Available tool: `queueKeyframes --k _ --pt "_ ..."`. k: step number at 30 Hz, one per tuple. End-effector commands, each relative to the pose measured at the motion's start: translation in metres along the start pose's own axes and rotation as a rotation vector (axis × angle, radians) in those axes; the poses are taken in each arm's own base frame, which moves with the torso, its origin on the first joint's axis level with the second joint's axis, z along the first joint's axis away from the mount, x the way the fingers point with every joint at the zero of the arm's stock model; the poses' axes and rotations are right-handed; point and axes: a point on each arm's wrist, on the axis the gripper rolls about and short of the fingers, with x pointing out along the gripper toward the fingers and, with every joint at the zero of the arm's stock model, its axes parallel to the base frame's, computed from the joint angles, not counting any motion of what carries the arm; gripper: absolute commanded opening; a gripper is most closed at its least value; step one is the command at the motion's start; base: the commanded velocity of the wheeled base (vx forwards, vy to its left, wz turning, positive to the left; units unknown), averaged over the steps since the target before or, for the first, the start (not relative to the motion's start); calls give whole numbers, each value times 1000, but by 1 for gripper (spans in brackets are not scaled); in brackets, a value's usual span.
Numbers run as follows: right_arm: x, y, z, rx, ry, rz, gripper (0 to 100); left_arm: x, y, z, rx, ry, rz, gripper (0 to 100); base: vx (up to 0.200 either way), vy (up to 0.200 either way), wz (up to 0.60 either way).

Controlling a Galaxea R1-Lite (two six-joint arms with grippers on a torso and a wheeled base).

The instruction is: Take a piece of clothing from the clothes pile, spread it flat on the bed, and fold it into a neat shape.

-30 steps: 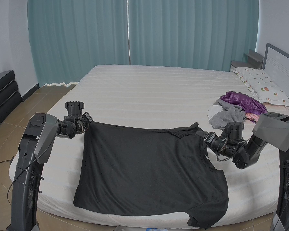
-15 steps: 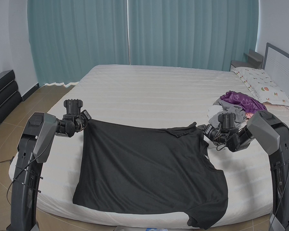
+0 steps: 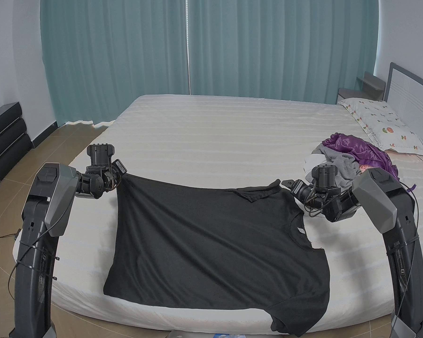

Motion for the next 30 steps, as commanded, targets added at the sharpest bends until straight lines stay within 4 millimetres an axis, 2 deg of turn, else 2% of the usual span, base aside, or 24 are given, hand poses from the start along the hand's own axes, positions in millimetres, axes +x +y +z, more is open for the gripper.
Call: queueKeyframes --k 1,7,19,20,26,30 --pt "10 6 -10 -10 14 17 100 0 -1 -2 2 4 -1 0 0 0 0" --pt "23 6 -10 -13 5 12 100 0 -1 -3 3 1 8 0 0 0 0" --pt "33 0 -10 -38 4 -31 100 1 0 -5 4 3 13 0 0 0 0" --pt "34 0 -10 -38 2 -29 0 1 0 -5 4 3 13 0 0 0 0" --pt "34 -2 -6 -31 -1 -39 0 2 1 -8 6 10 16 0 0 0 0" --pt "31 -2 4 -23 -25 -33 0 2 1 -8 6 11 17 0 0 0 0"
